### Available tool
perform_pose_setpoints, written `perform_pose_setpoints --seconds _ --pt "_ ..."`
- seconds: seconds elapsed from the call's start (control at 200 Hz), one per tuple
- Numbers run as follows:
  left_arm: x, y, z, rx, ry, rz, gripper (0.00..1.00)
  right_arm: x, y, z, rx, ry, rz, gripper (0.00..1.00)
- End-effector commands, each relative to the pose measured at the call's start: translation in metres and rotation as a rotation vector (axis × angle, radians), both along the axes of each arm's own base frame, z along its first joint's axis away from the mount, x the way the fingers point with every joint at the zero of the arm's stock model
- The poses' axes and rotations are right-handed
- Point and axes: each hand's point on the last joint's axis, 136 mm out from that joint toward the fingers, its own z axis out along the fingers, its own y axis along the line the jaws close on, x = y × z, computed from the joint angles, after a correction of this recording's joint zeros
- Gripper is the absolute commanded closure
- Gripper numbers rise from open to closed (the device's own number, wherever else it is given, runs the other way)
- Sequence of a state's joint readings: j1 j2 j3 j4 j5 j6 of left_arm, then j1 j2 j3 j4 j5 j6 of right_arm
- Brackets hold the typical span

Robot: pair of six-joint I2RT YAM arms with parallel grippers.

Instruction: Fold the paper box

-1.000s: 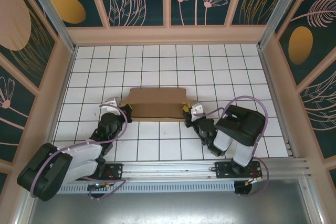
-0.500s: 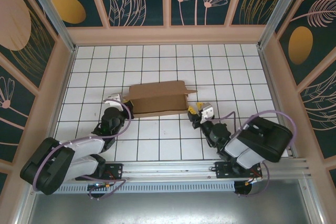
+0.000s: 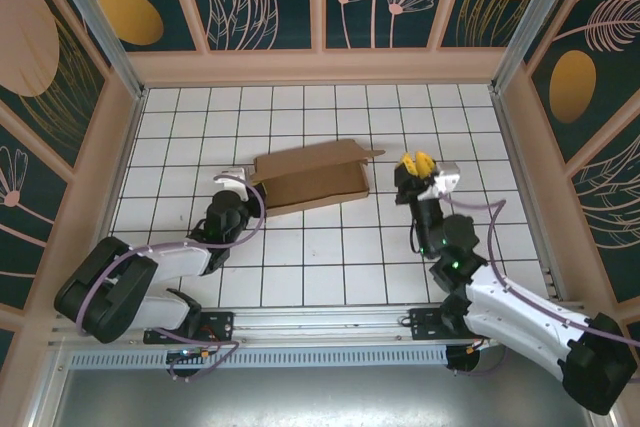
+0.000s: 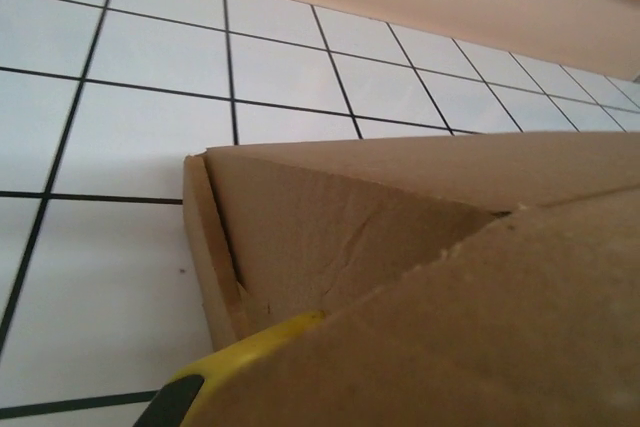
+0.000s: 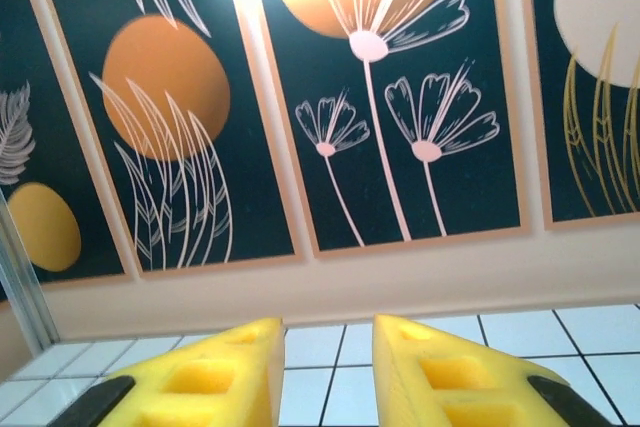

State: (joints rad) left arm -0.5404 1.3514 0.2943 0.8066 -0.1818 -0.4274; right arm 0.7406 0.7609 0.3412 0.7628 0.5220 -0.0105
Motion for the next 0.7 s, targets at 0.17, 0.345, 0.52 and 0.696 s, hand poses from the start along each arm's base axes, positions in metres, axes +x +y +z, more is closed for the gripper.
perform_pose_setpoints --seconds 0.17,0.345,0.52,0.696 --pt "-0.001 -0.023 -0.022 0.065 0.076 -0.115 1.00 0.040 0.084 -0.033 -0.293 0.345 0.260 0.81" --pt "0.000 -0.020 -0.021 0.061 0.074 -0.097 1.00 0.068 0.108 -0.045 -0.281 0.423 0.285 0.91" --pt "0.000 -0.021 -0.015 0.054 0.066 -0.100 0.95 0.100 0.127 -0.094 -0.295 0.643 0.290 0.92" --pt "-0.009 -0.023 -0.005 -0.041 0.062 -0.113 0.70 0.106 0.131 -0.144 -0.319 0.770 0.279 0.90"
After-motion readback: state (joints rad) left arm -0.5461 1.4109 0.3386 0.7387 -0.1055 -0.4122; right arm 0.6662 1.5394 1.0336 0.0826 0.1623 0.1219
